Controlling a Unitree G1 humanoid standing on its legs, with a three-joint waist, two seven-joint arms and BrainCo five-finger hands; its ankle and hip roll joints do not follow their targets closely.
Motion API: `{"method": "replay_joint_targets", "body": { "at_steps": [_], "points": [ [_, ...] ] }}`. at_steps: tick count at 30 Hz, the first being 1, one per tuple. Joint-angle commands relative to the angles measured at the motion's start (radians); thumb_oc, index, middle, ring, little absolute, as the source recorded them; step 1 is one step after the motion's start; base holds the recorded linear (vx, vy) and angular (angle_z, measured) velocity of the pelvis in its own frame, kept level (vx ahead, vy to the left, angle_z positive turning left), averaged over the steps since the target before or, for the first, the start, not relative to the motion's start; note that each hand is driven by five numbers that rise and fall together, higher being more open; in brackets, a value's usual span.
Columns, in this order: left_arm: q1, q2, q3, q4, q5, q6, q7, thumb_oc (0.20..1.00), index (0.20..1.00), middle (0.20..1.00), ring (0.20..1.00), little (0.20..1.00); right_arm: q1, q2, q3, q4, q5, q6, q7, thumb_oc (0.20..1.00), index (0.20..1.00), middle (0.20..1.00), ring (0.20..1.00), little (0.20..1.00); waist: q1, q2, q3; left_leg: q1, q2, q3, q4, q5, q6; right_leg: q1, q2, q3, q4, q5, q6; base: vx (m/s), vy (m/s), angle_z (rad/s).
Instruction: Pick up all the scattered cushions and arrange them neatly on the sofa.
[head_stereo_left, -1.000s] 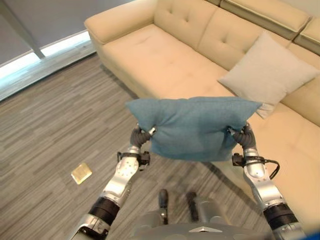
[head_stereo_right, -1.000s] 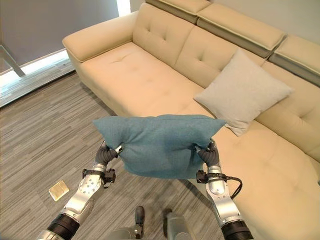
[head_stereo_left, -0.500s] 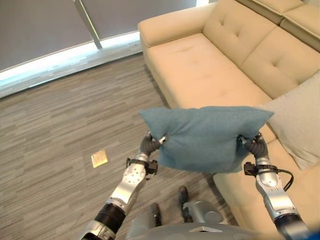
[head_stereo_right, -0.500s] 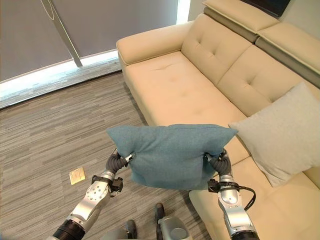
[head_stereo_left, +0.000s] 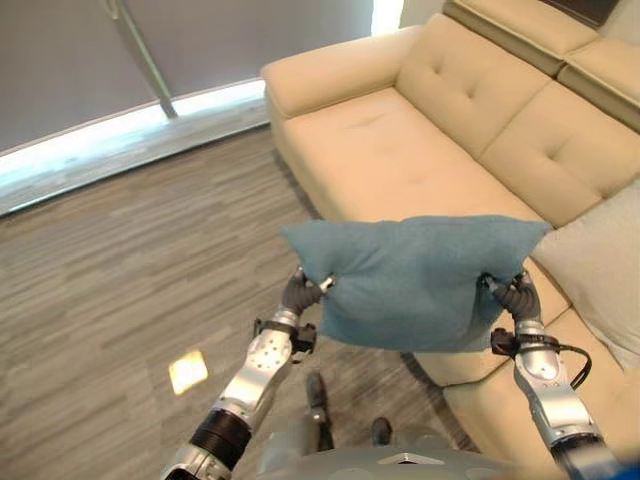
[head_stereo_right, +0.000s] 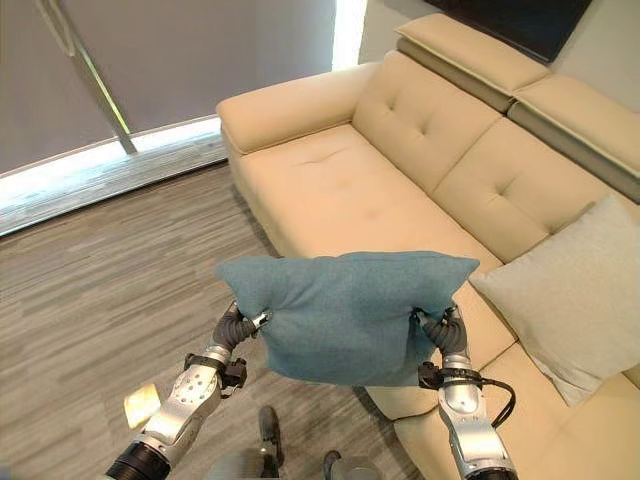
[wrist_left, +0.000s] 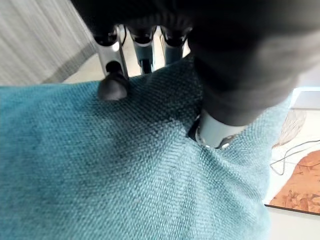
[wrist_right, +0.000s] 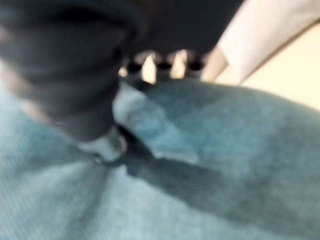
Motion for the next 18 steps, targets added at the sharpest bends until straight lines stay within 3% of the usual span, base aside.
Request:
{"method": "replay_joint_targets", "body": {
  "at_steps": [1,5,8,10,13,15,16,17,18],
  "points": [
    [-0.026,0.034,0.029,-0.138,0.039,-0.084,0.013,0.2,0.2,0.2,0.2,0.2,-0.113,-0.004,-0.033,-0.03,0.011,-0.075,-0.009,0.2,0.2,0.2,0.2,0.2,0.017,-0.008,-0.02,0.022,0.047,-0.007,0.083,-0.169,-0.084,0.01,-0.001,0.017,-0.068,0.243,0.017,0.23,0.11,0.02],
    [-0.021,0.033,0.04,-0.146,0.044,-0.095,0.011,0.2,0.2,0.2,0.2,0.2,-0.119,-0.013,-0.023,-0.028,0.01,-0.077,0.004,0.2,0.2,0.2,0.2,0.2,-0.022,0.0,-0.006,0.119,0.026,-0.043,0.038,-0.205,-0.081,-0.093,0.073,-0.013,-0.186,0.21,-0.005,0.31,0.044,-0.02],
    [-0.029,0.025,0.039,-0.145,0.037,-0.097,0.007,0.2,0.2,0.2,0.2,0.2,-0.12,-0.018,-0.024,-0.016,0.029,-0.081,0.006,0.2,0.2,0.2,0.2,0.2,-0.046,-0.027,0.002,0.184,-0.025,-0.085,0.023,-0.243,-0.079,-0.158,0.119,-0.028,-0.389,0.27,0.004,0.35,-0.034,0.11],
    [-0.037,0.02,0.038,-0.139,0.036,-0.102,0.001,0.2,0.2,0.2,0.2,0.2,-0.113,-0.019,-0.025,-0.01,0.032,-0.081,0.011,0.2,0.2,0.2,0.2,0.2,-0.063,-0.03,0.002,0.23,-0.041,-0.116,0.016,-0.272,-0.085,-0.162,0.129,-0.052,-0.462,0.298,0.017,0.4,-0.063,0.21],
    [-0.023,0.002,0.02,-0.14,0.042,-0.102,-0.017,0.2,0.2,0.2,0.2,0.2,-0.077,-0.028,-0.036,-0.023,0.028,-0.086,0.019,0.2,0.2,0.2,0.2,0.2,-0.07,-0.027,-0.013,0.261,-0.058,-0.147,0.048,-0.313,-0.086,-0.108,0.119,-0.03,-0.481,0.321,-0.011,0.34,-0.088,0.65],
    [-0.012,-0.011,0.009,-0.139,0.037,-0.104,-0.027,0.2,0.2,0.2,0.2,0.2,-0.064,-0.039,-0.049,-0.028,0.026,-0.085,0.019,0.2,0.2,0.2,0.2,0.2,-0.08,-0.013,-0.027,0.271,-0.045,-0.149,0.076,-0.342,-0.107,-0.098,0.116,-0.032,-0.461,0.315,-0.021,0.28,-0.119,0.49],
    [-0.011,-0.015,0.0,-0.133,0.039,-0.106,-0.033,0.2,0.2,0.2,0.2,0.2,-0.059,-0.04,-0.055,-0.027,0.032,-0.09,0.019,0.2,0.2,0.2,0.2,0.2,-0.088,-0.004,-0.031,0.269,-0.033,-0.139,0.115,-0.331,-0.131,-0.083,0.113,-0.042,-0.459,0.309,-0.033,0.26,-0.113,0.54],
    [-0.012,-0.016,-0.004,-0.127,0.038,-0.103,-0.039,0.2,0.2,0.2,0.2,0.2,-0.051,-0.038,-0.063,-0.028,0.04,-0.089,0.021,0.2,0.2,0.2,0.2,0.2,-0.094,0.001,-0.038,0.261,-0.014,-0.119,0.155,-0.307,-0.152,-0.064,0.109,-0.046,-0.462,0.3,-0.04,0.24,-0.138,0.49],
    [-0.015,-0.018,-0.01,-0.123,0.035,-0.101,-0.042,0.2,0.2,0.2,0.2,0.2,-0.043,-0.045,-0.07,-0.028,0.044,-0.09,0.024,0.2,0.2,0.2,0.2,0.2,-0.101,0.002,-0.034,0.215,0.017,-0.1,0.288,-0.258,-0.191,-0.031,0.106,-0.046,-0.468,0.29,-0.054,0.18,-0.139,0.44]
  ]
}}
